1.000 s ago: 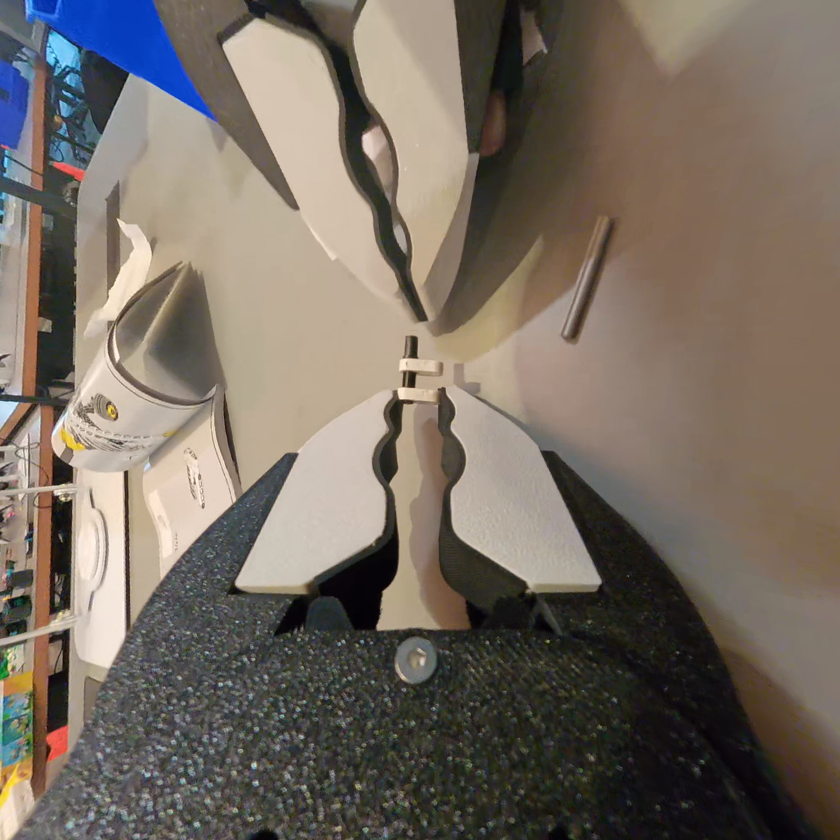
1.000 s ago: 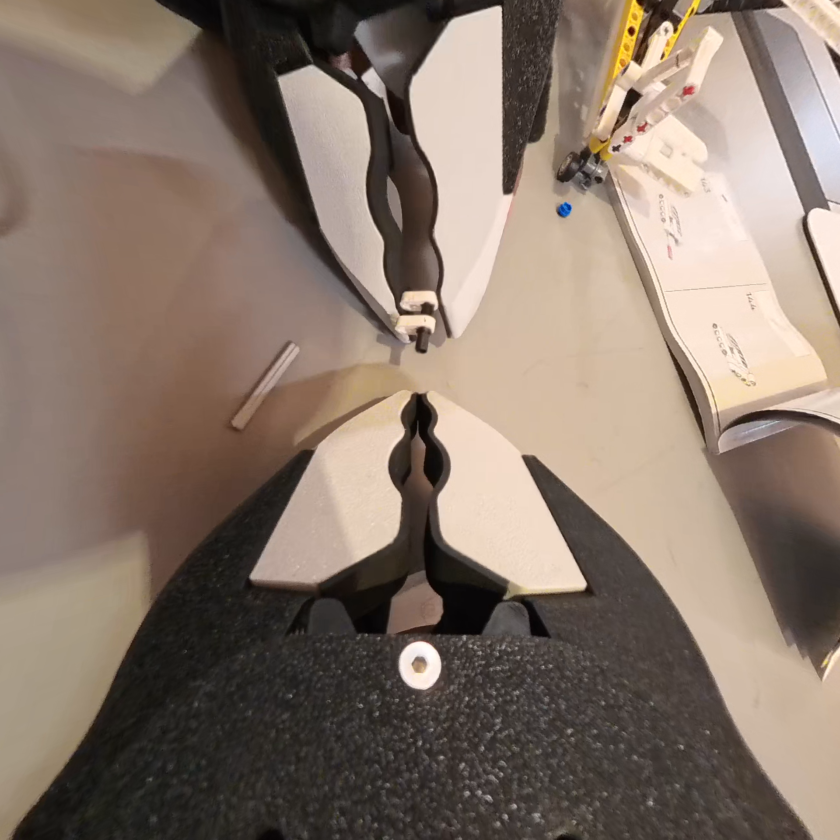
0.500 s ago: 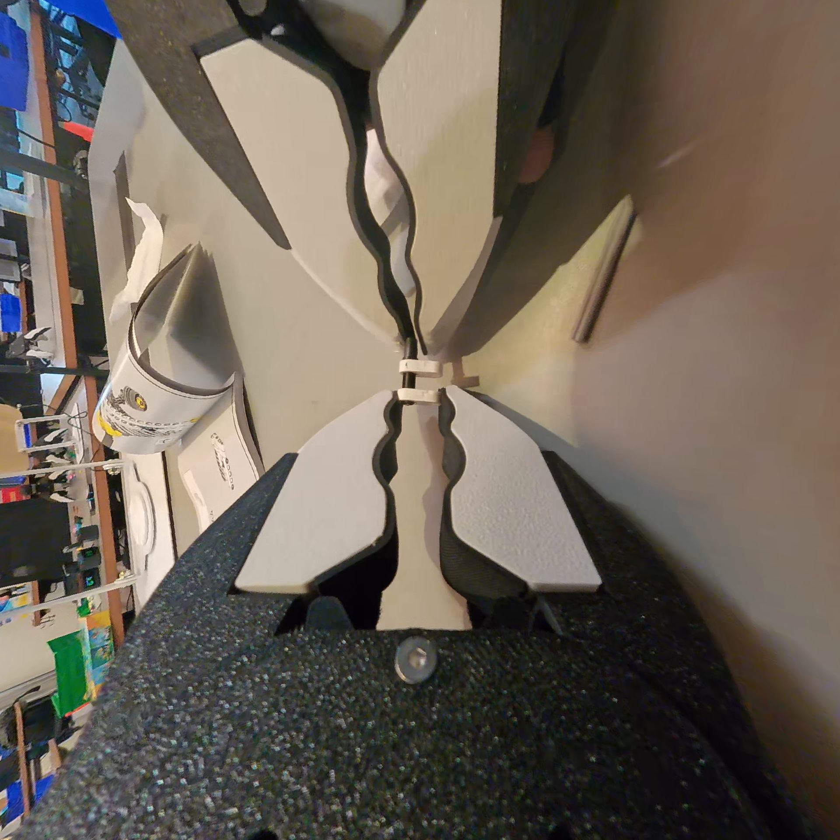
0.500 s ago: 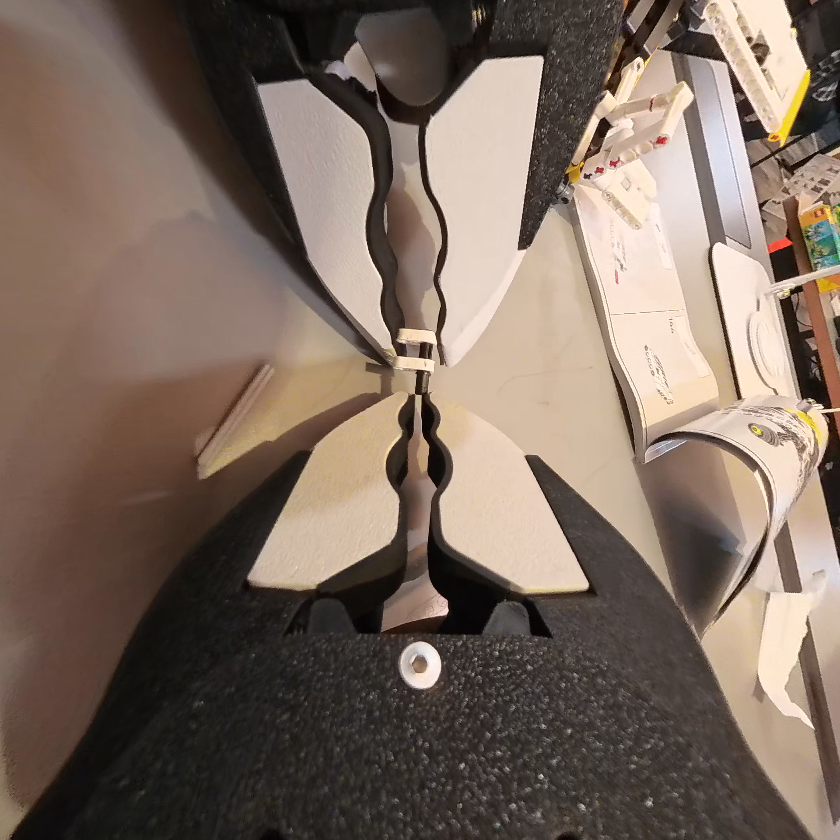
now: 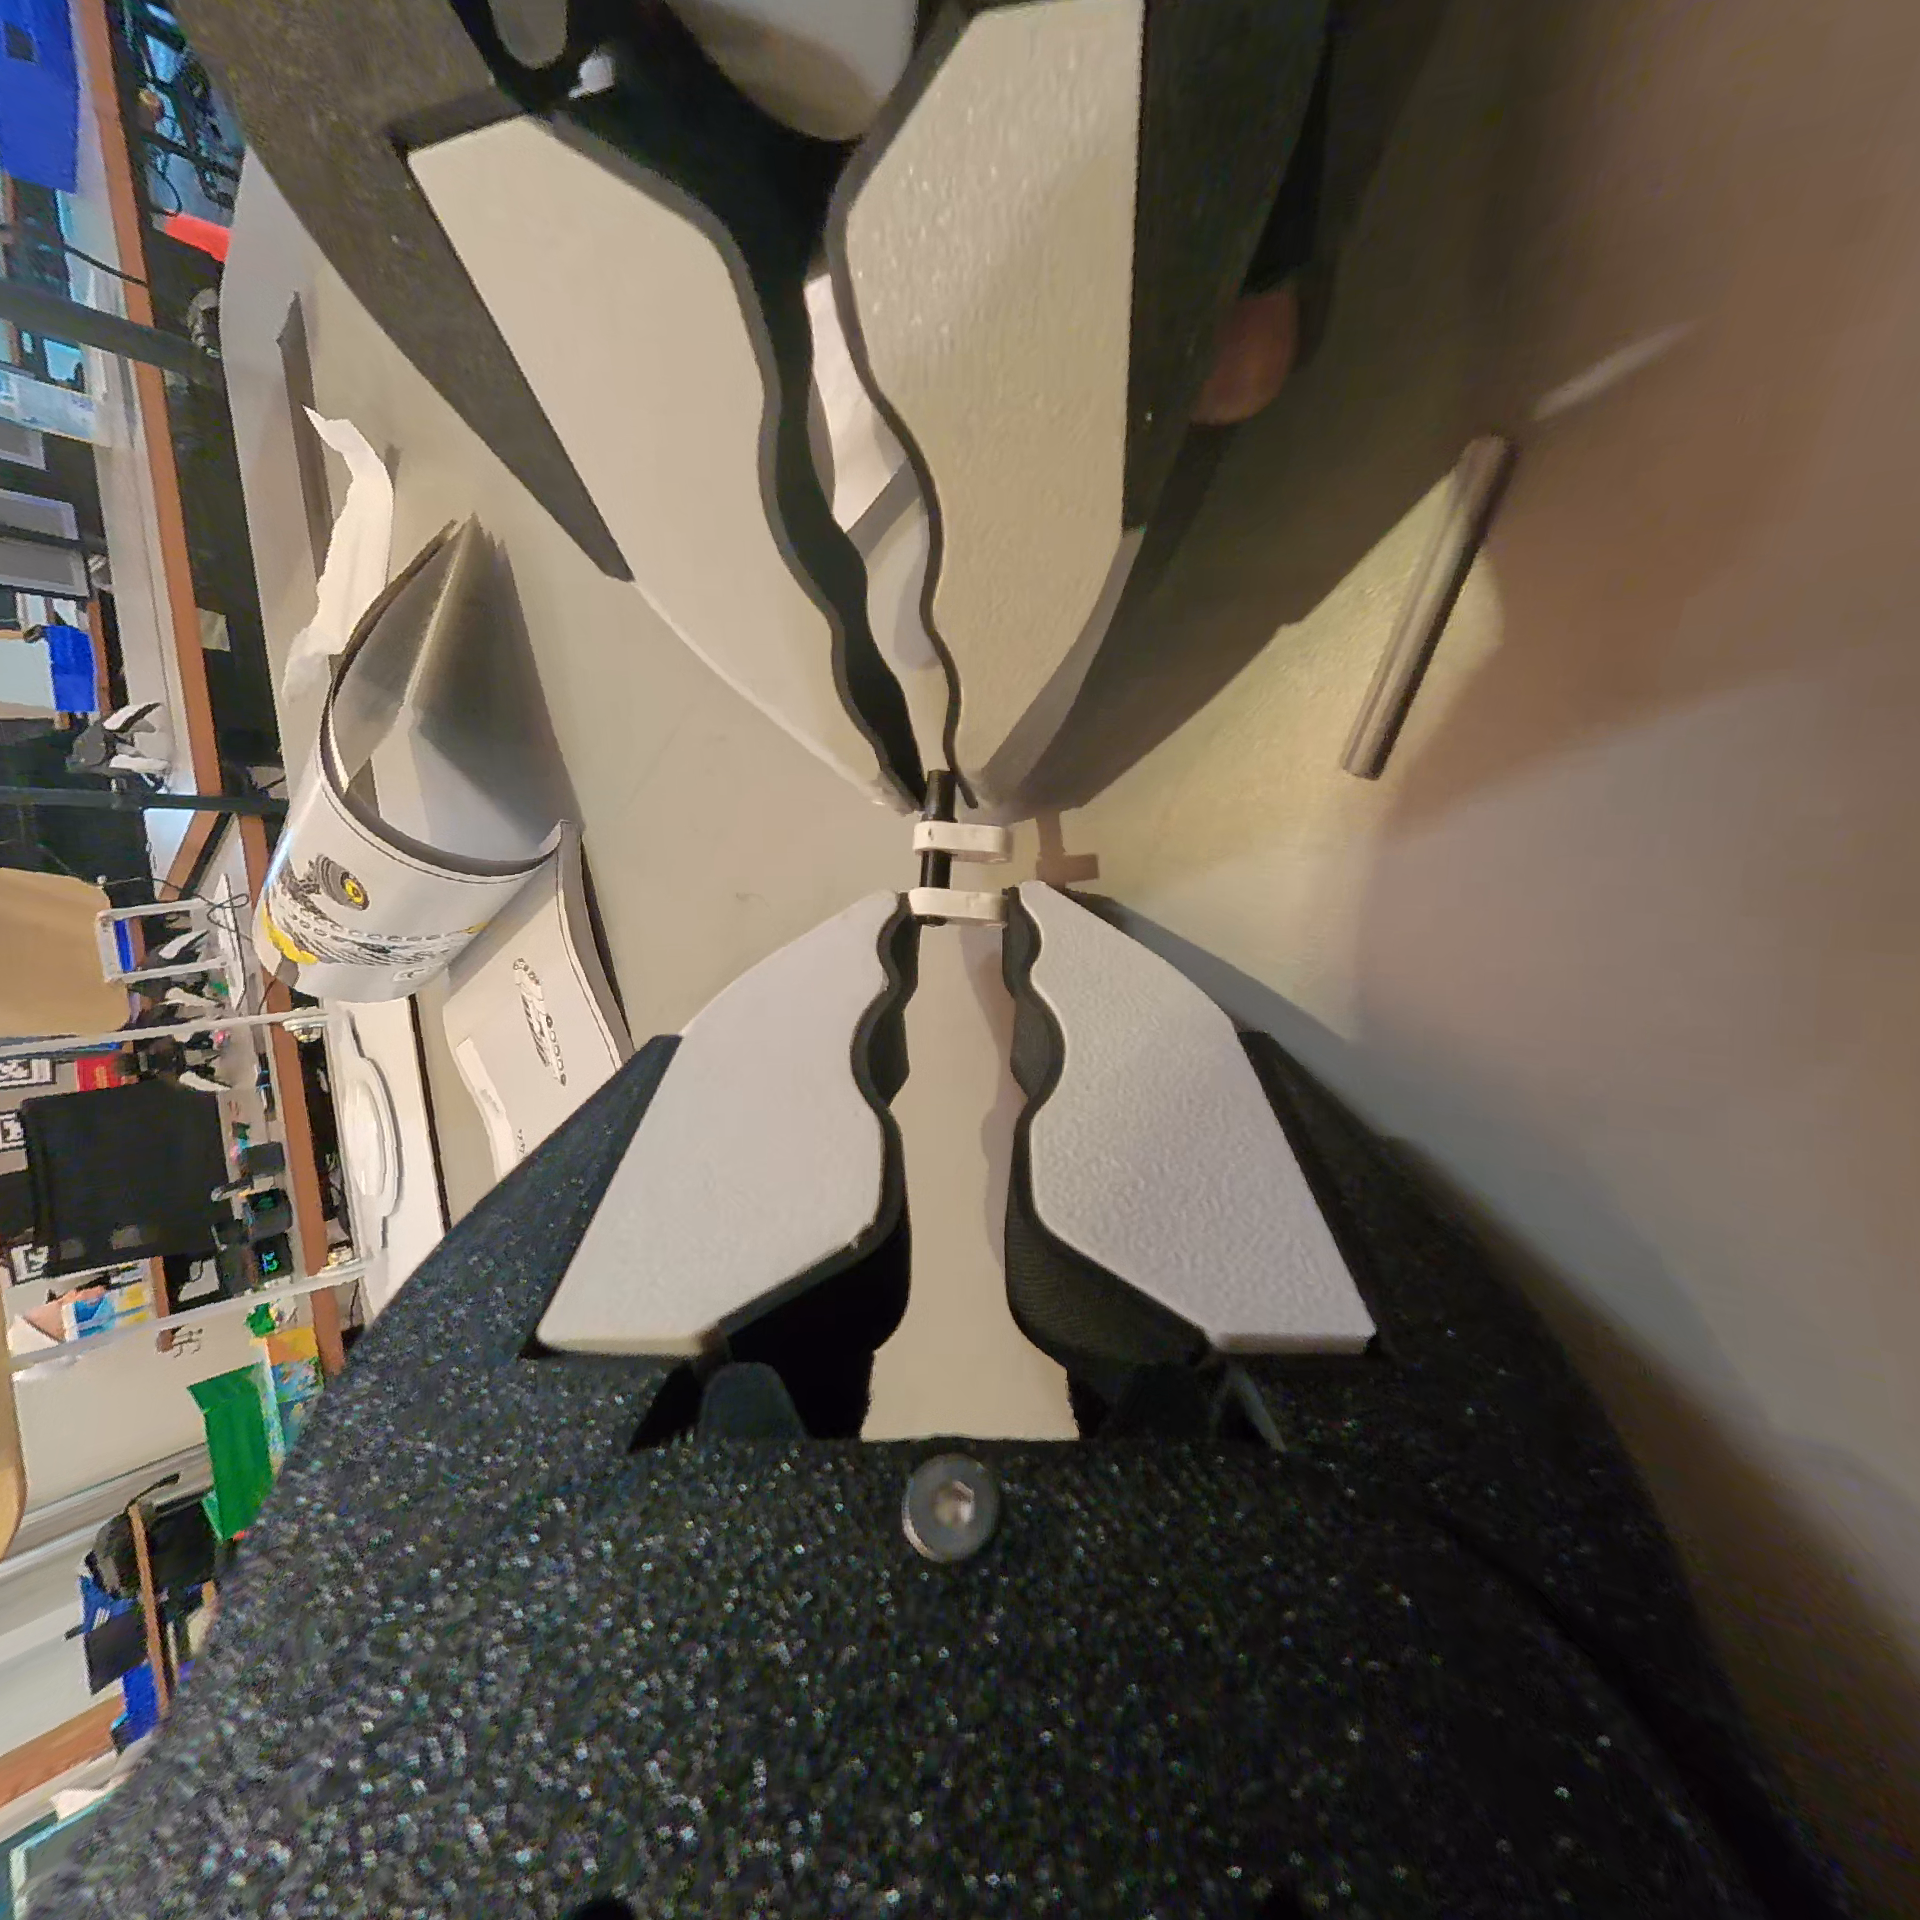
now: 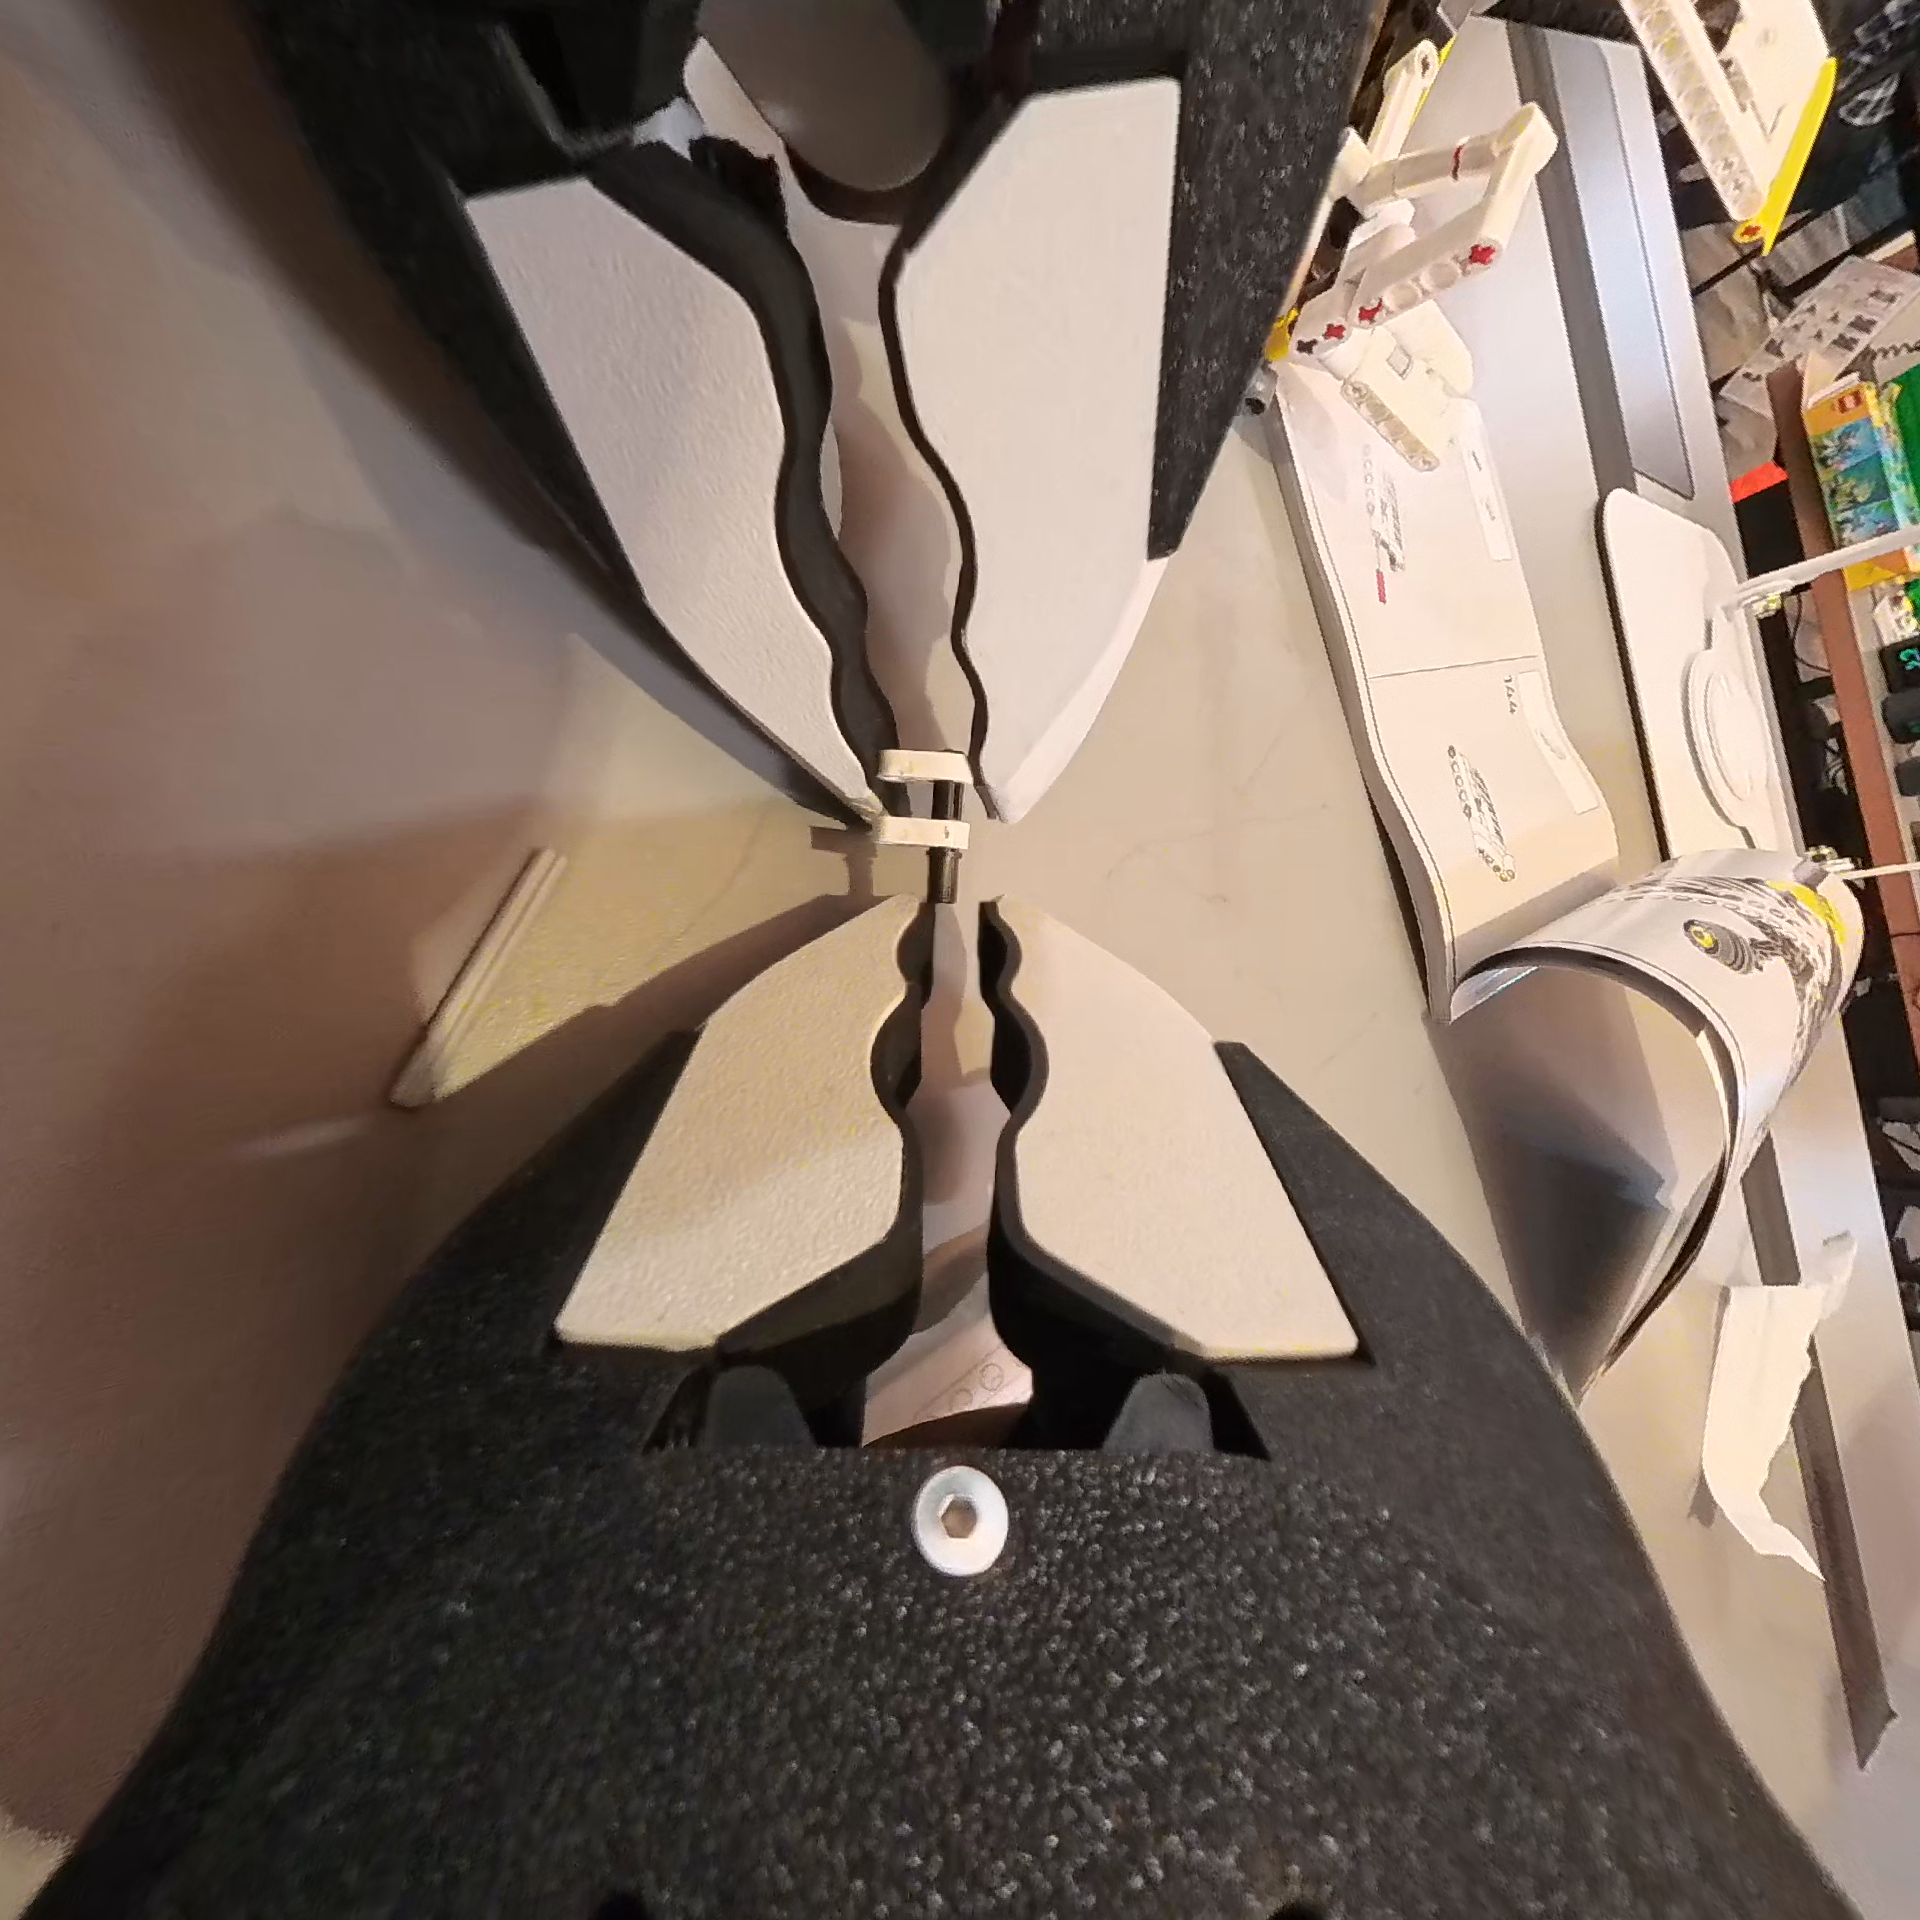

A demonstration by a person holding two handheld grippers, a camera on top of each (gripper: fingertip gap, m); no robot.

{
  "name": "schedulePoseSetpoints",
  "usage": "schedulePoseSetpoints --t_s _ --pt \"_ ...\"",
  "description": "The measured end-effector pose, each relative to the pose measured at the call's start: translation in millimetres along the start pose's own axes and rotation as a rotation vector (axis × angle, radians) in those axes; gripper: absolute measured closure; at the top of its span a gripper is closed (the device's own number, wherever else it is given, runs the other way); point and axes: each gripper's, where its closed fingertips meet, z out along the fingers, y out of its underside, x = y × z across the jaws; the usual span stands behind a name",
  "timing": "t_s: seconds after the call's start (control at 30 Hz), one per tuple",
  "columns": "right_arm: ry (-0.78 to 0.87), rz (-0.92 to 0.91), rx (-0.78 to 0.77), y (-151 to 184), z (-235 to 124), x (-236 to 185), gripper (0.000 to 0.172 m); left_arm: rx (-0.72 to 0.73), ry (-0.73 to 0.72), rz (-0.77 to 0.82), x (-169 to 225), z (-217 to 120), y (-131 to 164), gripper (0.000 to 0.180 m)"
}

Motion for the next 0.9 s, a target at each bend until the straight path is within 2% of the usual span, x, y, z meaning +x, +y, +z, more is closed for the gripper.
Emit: schedulePoseSetpoints --t_s 0.33,0.5,0.9 --pt "0.012 -0.016 -0.009 0.0 0.0 0.5 0.163 0.019 0.005 -0.015 -0.1 -1.1 -2.6 0.164" --pt "-0.002 -0.032 0.013 -4.4 -0.7 -3.5 0.159 0.079 0.029 -0.027 2.9 -3.4 -11.6 0.164" --pt "0.034 -0.106 -0.034 -3.2 1.2 -5.4 0.166 0.024 0.018 0.023 5.8 -0.1 -8.1 0.164"
